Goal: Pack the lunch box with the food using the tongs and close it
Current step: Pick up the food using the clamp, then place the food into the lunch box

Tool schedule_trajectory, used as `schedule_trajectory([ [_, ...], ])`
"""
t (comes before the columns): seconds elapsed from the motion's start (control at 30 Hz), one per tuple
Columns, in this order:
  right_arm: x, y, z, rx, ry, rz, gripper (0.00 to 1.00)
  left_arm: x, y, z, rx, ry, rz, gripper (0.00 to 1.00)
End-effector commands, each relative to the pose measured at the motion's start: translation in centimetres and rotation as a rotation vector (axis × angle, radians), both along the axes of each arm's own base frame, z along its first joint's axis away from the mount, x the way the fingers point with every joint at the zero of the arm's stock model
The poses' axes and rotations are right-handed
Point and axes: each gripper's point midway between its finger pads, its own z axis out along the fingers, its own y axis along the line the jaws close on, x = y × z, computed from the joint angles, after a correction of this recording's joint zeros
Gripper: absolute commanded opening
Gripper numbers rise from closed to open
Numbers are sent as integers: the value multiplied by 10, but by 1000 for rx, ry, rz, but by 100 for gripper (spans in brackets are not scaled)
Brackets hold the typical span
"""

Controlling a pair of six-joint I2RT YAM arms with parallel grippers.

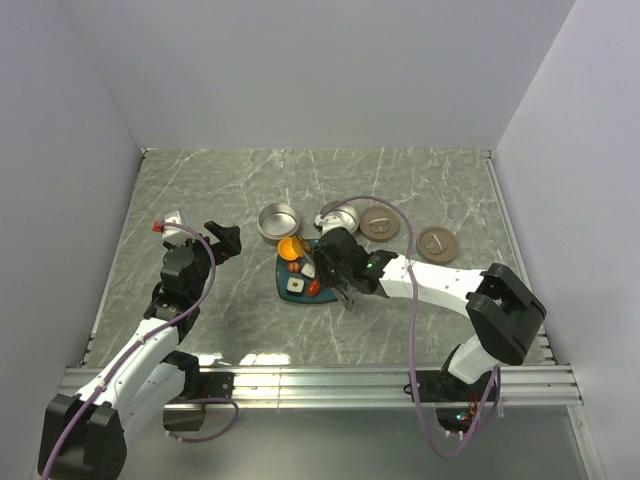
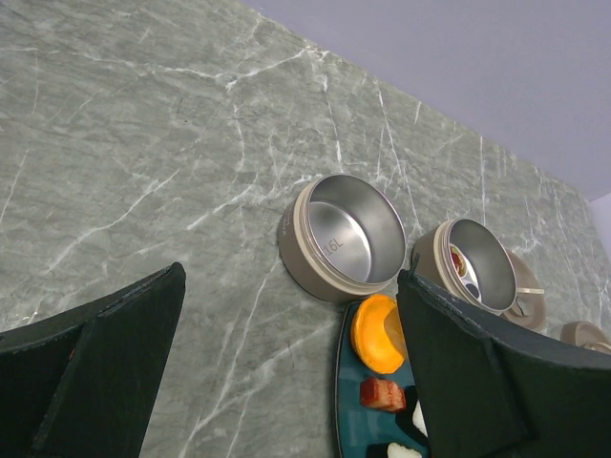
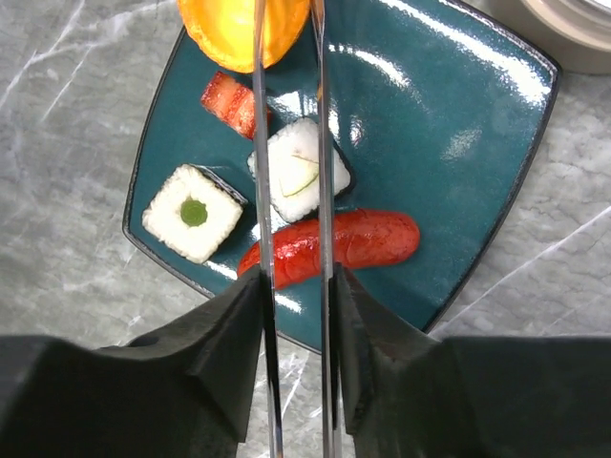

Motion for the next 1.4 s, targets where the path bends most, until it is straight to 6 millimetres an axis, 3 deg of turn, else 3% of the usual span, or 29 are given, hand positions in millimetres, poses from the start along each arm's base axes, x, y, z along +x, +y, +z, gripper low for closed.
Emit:
schedule_trajectory([
  [0.0,12,14,22,47,-56,1,37,2,-1,15,-20,-56,-4,99],
  [0.3,10,-4,43,51,-99,-48,27,1,0,14,-21,-53,-2,99],
  [0.57,11,-16,73,65,-160,-73,26,2,-1,15,-21,-54,-3,99],
  [0.7,20,-4,89,81,-183,-55,26,2,-1,14,-19,-50,-5,99],
  [0.97,52,29,94,67,-189,-21,26,2,-2,14,-19,-53,-10,99],
  [1.07,64,32,92,68,-181,-23,26,2,-3,14,-20,-54,-14,99],
  [1.37,90,55,62,31,-112,23,26,3,-4,13,-19,-53,-22,99],
])
